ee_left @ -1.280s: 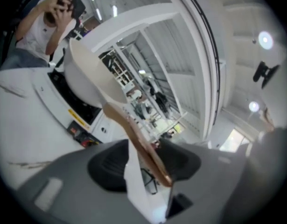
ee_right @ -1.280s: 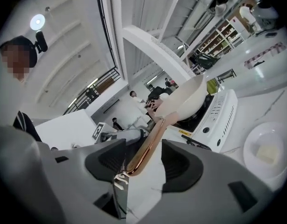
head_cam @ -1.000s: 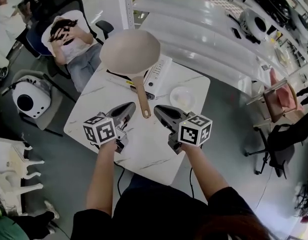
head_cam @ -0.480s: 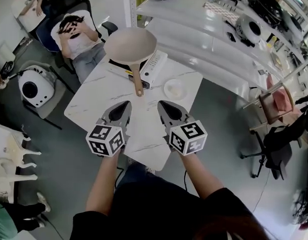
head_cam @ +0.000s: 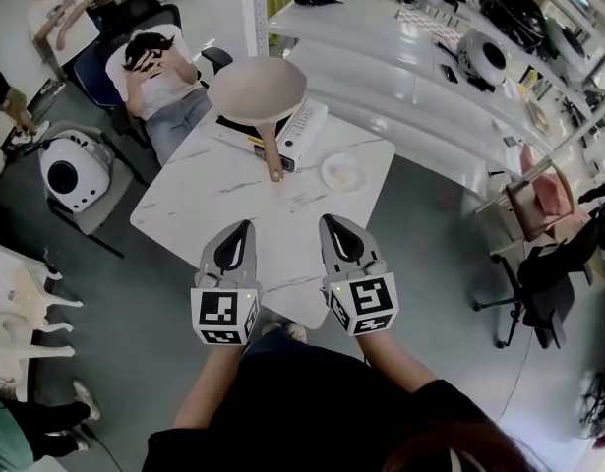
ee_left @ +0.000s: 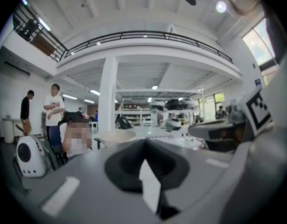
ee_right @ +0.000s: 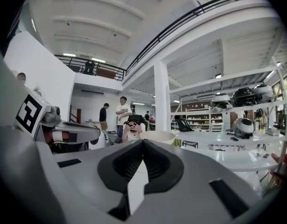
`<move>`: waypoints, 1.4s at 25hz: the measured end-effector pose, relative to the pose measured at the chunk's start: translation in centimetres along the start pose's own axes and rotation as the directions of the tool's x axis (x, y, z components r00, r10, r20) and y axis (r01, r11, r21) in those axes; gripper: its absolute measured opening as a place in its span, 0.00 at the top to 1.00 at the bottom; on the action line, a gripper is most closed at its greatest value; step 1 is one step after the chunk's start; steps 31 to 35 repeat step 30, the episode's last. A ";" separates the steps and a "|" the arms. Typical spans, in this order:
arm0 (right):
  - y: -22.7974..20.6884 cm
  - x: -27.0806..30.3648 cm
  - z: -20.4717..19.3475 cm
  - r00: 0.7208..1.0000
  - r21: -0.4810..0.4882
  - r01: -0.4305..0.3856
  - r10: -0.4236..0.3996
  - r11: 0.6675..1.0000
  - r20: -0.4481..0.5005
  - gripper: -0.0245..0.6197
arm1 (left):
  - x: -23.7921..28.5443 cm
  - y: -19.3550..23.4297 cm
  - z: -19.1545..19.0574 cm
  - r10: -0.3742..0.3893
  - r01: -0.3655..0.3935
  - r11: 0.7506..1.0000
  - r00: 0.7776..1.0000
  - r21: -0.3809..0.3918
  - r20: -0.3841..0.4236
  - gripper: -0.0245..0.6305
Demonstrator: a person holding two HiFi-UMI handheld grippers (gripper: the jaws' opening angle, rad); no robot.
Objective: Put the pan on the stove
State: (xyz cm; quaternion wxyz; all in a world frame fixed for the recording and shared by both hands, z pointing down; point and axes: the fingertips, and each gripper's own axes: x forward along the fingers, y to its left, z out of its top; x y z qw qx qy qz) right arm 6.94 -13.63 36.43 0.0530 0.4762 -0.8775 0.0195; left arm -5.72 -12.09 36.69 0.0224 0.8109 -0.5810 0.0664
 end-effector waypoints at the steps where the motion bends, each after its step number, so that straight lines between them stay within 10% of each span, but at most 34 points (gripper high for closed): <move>1: 0.3 -0.3 0.0 1.000 -0.013 0.010 -0.010 1.000 0.006 0.93 | -0.4 -0.2 0.1 0.001 -0.001 1.000 1.000 0.017 0.005 0.95; 35: 5.5 -1.0 -2.2 0.998 -0.046 0.051 -0.052 0.998 -0.026 0.93 | -2.5 -0.2 -2.5 -0.091 0.091 0.996 0.996 0.024 0.003 0.95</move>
